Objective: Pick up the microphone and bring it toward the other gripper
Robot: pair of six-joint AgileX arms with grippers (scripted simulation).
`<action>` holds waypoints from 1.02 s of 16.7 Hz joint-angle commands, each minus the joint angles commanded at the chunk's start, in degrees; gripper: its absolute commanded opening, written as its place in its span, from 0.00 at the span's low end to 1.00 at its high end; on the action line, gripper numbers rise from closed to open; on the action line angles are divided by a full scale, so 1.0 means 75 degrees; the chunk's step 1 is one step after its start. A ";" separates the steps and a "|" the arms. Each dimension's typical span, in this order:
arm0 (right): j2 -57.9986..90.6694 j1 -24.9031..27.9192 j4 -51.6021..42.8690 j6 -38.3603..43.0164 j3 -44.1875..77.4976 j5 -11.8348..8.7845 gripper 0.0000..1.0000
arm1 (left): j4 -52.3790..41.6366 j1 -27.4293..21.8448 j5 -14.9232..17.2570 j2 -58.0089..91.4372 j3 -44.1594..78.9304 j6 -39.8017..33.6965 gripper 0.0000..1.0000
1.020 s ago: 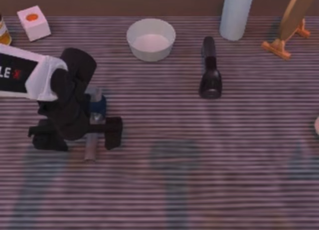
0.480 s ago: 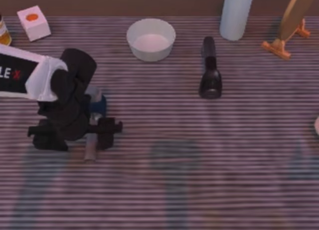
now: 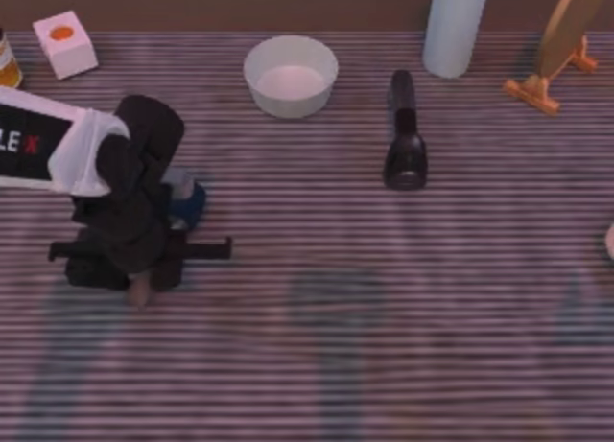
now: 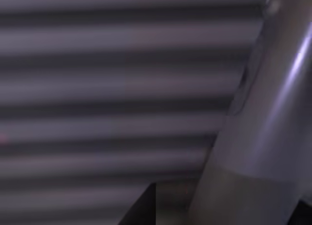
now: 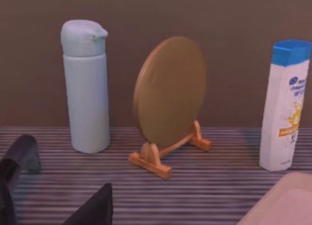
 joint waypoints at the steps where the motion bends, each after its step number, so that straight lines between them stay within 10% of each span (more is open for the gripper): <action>1: 0.0000 0.0000 0.0000 0.0000 0.0000 0.0000 1.00 | 0.0000 0.0000 0.0000 0.0000 0.0000 0.0000 0.00; 7: 0.0000 0.0000 0.0000 0.0000 0.0000 0.0000 1.00 | 0.0000 0.0000 0.0000 0.0000 0.0000 0.0000 0.00; 9: 0.0000 0.0000 0.0000 0.0000 0.0000 0.0000 1.00 | -0.0415 0.0079 -0.0581 -0.0459 0.0018 0.0411 0.00; 17: 0.0000 0.0000 0.0000 0.0000 0.0000 0.0000 1.00 | 0.2268 0.0156 0.0499 -0.0968 -0.0561 0.0932 0.00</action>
